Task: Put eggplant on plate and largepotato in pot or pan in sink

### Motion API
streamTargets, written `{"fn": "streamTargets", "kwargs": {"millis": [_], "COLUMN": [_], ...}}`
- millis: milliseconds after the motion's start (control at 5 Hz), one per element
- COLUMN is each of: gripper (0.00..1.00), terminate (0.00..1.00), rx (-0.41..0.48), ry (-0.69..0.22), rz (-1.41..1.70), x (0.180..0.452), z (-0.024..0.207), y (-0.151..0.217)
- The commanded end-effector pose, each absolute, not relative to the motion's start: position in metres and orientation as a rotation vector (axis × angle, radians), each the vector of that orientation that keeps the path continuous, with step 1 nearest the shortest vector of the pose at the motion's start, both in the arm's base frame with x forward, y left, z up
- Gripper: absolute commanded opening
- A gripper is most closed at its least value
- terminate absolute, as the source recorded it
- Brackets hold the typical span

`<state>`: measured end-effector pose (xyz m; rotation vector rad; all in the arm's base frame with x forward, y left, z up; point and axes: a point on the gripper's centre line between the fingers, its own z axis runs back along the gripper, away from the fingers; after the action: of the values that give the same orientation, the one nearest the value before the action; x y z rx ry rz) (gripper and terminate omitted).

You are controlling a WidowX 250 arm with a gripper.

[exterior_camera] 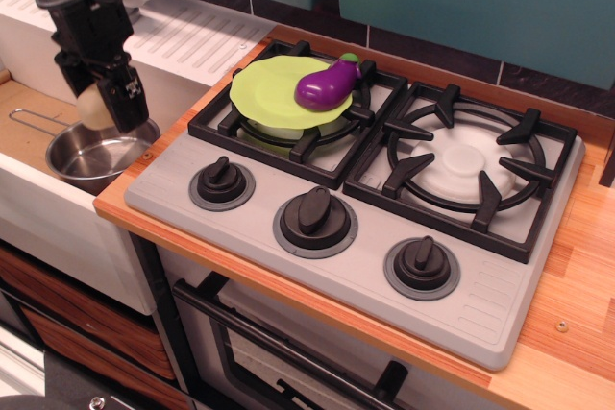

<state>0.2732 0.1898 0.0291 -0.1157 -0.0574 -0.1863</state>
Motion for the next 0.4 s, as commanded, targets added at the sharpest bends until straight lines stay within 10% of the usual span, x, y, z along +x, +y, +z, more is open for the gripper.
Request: {"fn": "streamTargets", "kwargs": {"millis": [0, 200], "gripper": [1.00, 1.00], "terminate": [0.00, 0.00], "rx": [-0.060, -0.043], "ry": [-0.149, -0.136], "rz": [-0.183, -0.184], "x": [0.2763, 0.2727], "z": [0.0742, 0.0831], "y": [0.1776, 0.1726]}}
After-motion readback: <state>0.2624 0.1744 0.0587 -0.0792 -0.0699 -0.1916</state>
